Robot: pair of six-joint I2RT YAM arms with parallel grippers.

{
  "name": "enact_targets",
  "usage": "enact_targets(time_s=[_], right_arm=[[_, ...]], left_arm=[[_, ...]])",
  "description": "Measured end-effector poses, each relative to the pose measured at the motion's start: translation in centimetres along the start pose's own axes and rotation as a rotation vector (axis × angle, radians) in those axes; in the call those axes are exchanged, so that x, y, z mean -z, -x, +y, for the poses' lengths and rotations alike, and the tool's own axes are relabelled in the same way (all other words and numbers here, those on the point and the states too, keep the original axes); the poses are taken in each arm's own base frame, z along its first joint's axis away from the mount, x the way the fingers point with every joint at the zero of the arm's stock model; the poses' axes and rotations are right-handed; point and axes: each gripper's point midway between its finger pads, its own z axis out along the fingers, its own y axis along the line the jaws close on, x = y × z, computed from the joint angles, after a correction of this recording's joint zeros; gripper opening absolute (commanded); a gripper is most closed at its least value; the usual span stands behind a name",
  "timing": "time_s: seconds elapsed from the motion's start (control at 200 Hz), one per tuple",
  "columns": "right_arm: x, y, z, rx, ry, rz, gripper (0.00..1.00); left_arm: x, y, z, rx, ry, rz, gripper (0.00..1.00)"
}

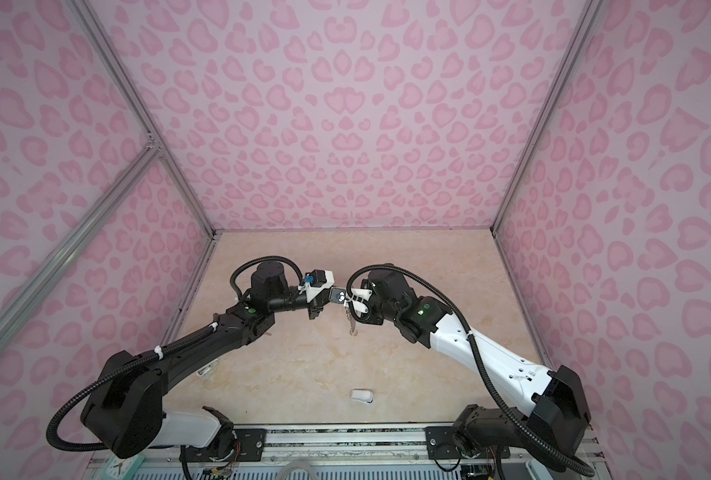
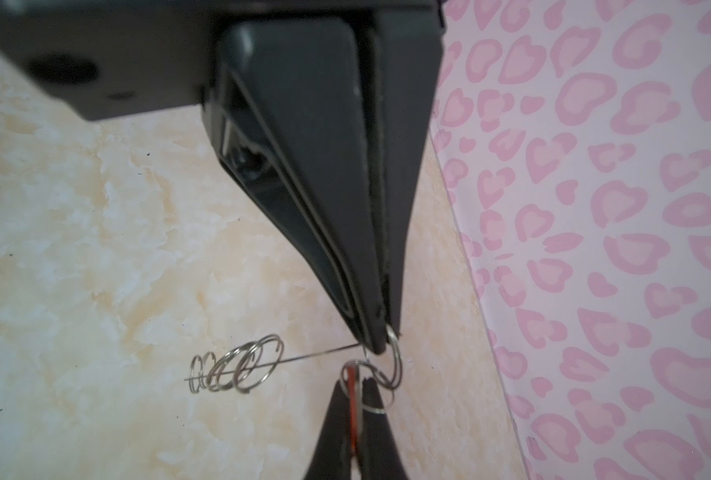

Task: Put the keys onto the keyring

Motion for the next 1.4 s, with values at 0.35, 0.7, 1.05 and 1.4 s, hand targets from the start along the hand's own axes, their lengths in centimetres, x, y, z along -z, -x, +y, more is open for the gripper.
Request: enact_targets(time_s=[0.35, 0.7, 1.05, 1.4], right_arm=[[0.0, -0.6, 0.0, 0.047, 0.017, 0.033, 0.0], [-0.1, -0.7, -0.3, 0.048, 0.052, 0.066, 0.0], [0.1, -0.7, -0.4, 0.023, 0.097, 0.07, 0.0], [0.2, -1.4, 0.4, 0.024, 0.2, 0.098, 0.0]], left_arm=[[0.0, -0.2, 0.2, -0.004, 0.01, 0.008, 0.03], [0.0, -0.2, 0.2, -0.009, 0.011, 0.009, 0.03], [0.0, -0.7, -0.3, -0.014, -0.002, 0.011, 0.03], [-0.3, -1.4, -0.9, 0.005, 0.0, 0.03, 0.03]])
